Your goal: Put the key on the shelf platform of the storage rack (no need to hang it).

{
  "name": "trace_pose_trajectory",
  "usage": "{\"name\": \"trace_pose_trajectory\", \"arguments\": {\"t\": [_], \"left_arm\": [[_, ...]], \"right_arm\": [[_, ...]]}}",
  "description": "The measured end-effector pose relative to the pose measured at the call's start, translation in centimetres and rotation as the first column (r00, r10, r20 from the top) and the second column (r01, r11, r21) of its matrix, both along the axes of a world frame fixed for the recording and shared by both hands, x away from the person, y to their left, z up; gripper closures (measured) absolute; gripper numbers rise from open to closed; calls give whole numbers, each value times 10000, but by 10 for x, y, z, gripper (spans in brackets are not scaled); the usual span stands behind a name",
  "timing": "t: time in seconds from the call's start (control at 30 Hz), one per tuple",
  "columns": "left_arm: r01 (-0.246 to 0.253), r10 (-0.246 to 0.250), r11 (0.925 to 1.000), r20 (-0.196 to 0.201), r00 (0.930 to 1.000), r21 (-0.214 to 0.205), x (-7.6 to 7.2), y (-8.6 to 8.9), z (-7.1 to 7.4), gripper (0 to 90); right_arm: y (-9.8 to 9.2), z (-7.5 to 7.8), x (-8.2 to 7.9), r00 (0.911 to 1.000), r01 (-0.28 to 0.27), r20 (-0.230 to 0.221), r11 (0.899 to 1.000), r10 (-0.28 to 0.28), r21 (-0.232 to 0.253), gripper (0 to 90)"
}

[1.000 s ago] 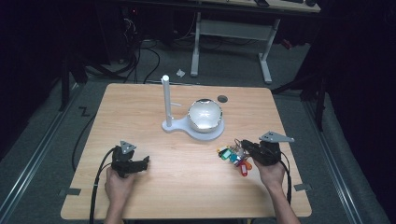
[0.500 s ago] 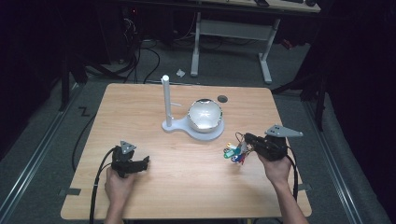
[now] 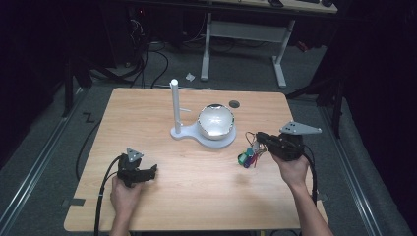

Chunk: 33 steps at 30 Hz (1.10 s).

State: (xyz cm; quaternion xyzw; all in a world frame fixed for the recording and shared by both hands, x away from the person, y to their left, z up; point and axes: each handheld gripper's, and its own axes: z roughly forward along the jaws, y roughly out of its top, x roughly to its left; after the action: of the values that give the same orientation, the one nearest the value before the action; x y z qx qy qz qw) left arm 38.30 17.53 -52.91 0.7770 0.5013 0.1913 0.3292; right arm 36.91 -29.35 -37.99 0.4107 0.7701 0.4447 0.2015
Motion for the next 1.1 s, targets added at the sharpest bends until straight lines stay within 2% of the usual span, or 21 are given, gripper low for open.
{"name": "trace_pose_trajectory", "arguments": {"t": [0.27,0.43,0.6,1.1], "left_arm": [[-1,1,10000,0,10000,-2,0,0,0,165],[-1,1,10000,1,10000,-3,0,0,0,165],[2,-2,10000,-1,10000,0,0,0,0,165],[38,-38,10000,-24,10000,0,0,0,0,169]], "right_arm": [[5,19,5,9994,-308,174,9994,305,124,852],[10,31,8,9981,-471,396,9989,471,-10,852],[12,39,16,9976,-589,388,9980,580,211,852],[27,64,37,9939,-915,627,9958,909,55,852]]}}
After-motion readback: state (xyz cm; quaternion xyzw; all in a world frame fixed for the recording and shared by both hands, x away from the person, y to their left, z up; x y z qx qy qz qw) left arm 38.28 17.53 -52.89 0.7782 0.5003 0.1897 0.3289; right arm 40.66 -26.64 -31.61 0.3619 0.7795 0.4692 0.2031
